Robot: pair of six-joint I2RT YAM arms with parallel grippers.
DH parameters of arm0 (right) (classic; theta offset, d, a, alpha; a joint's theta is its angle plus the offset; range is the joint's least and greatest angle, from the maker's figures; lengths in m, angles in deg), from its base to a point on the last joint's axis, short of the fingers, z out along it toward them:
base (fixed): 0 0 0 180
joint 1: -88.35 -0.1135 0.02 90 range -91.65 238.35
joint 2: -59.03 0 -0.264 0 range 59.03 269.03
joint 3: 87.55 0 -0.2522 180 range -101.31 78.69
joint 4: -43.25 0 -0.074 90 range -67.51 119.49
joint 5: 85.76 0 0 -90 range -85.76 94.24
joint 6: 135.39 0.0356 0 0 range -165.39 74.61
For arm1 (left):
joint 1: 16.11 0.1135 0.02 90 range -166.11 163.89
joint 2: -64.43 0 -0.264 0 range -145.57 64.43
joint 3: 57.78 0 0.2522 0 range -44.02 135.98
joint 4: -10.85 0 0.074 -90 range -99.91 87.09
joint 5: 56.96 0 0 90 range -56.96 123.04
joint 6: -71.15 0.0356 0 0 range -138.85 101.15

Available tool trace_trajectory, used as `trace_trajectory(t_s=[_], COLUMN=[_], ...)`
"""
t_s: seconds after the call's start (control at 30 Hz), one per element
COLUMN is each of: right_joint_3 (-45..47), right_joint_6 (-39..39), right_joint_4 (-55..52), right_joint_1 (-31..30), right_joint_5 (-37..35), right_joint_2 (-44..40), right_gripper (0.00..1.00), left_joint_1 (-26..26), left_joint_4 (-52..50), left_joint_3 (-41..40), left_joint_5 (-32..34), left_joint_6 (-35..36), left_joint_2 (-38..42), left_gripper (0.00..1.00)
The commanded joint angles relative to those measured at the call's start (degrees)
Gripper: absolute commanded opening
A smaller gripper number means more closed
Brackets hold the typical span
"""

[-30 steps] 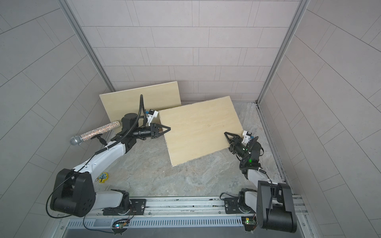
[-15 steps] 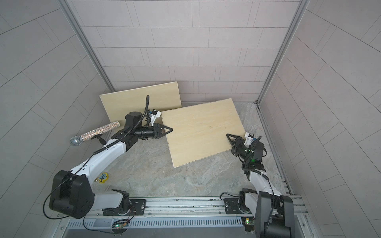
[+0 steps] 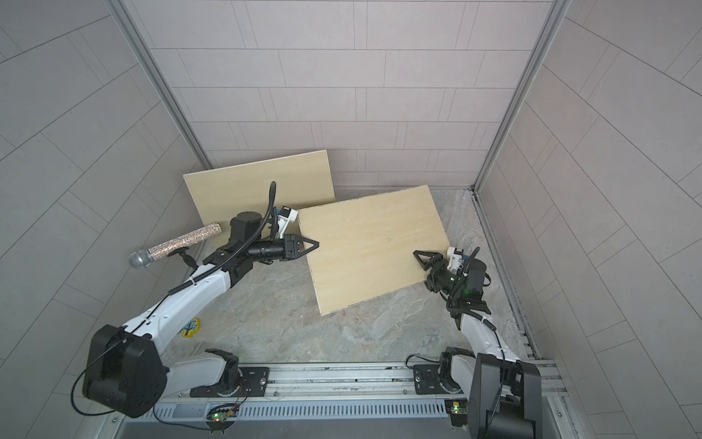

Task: Disassemble the easel
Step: Place the drawing board at the corner of the board.

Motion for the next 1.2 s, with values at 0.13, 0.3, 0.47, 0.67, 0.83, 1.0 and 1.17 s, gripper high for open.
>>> trace_trajectory(t_s=[0.13, 0.3, 0.47, 0.67, 0.83, 1.0, 1.17], right_joint_3=[-4.3, -4.2, -3.6, -5.2, -5.9, -7.3, -8.8], right_joint_6=[-8.1, -10.4, -11.6, -14.3, -16.3, -18.9, -20.9], right_joint_4=[-13.6, -18.3, -18.4, -21.6, -24.6, -29.2, -32.7], right_joint_1=[-0.9, 2.3, 5.7, 8.9, 9.2, 9.8, 9.8], right_joint_5=[-4.2, -6.7, -7.4, -6.0, -6.0, -6.4, -6.1], right_joint_2=[1.5, 2.1, 3.2, 3.5, 3.0, 2.7, 2.6], right_gripper=[0.78, 0.80, 0.84, 0.88, 0.91, 0.93, 0.98], left_joint_1=[-9.4, -11.4, -13.5, -16.9, -19.1, -21.3, -22.2], left_joint_4=[-0.9, 0.5, 1.8, 3.0, 5.0, 6.8, 8.5], left_joint_3=[-0.3, -0.1, 1.5, 3.6, 4.3, 4.7, 5.8], left_joint_5=[0.8, 1.6, 2.2, 3.5, 4.3, 4.9, 5.9], left_joint_6=[7.6, 6.6, 5.7, 5.0, 3.7, 2.7, 1.4], left_joint_2=[-2.8, -4.1, -6.0, -8.3, -10.6, -12.8, -15.4], left_gripper=[0.00, 0.00, 0.00, 0.00, 0.00, 0.00, 0.00])
